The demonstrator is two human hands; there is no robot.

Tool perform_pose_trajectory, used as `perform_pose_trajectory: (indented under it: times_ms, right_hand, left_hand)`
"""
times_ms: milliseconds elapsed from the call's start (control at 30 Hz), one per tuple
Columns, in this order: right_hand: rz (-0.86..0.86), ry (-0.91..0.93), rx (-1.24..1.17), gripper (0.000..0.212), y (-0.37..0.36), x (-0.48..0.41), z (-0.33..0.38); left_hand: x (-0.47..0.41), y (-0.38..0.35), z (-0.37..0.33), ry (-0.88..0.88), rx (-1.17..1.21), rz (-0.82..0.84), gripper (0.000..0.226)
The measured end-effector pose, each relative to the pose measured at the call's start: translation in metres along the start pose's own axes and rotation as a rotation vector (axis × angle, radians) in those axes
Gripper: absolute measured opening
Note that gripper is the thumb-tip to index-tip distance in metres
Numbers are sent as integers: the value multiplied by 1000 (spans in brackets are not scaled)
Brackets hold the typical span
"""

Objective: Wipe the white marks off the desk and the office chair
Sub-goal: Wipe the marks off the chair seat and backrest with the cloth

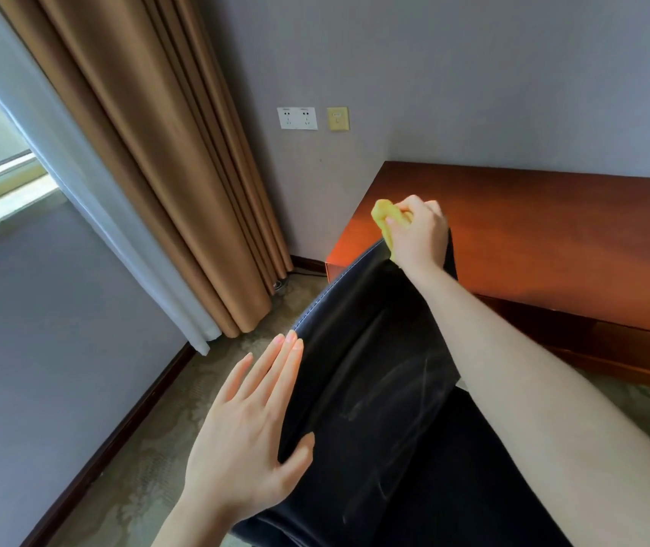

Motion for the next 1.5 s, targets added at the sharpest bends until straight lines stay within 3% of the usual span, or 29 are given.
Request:
perform_pose_trajectory:
  times_ms: [300,567,733,900,1267,1433,1500]
  right_hand:
    - [-53,-213,177,5,14,-47,-29]
    - [123,214,299,12,-5,49,45]
    - [196,432,279,17,-4,144,87]
    - [240,635,229,23,-1,227,115]
    - [176,881,-164,9,20,328,102]
    - [290,1128,-285,18,30,334,80]
    - [250,1049,-279,16,36,309,64]
  left_hand:
    - [-2,1,1,-12,18,-15,96]
    - [4,10,-3,-97,111,-125,68]
    - [25,24,-7,-137,170,-312,49]
    - [77,13,-12,-93,169,-459,47]
    - [167,24,8,241,175,-789,27]
    - [150,48,-1,183,242,-806,34]
    - [127,50,-12,109,235,-697,39]
Point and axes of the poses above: each hand's wrist, its own x-axis away from the middle knuckle, its own y-axis out of the back of the hand, z = x × y, the point moved 10 cm from there along -x, towards the middle knuckle, and after that the axes turned 7 degrees about -y, right-handed, at the moved point
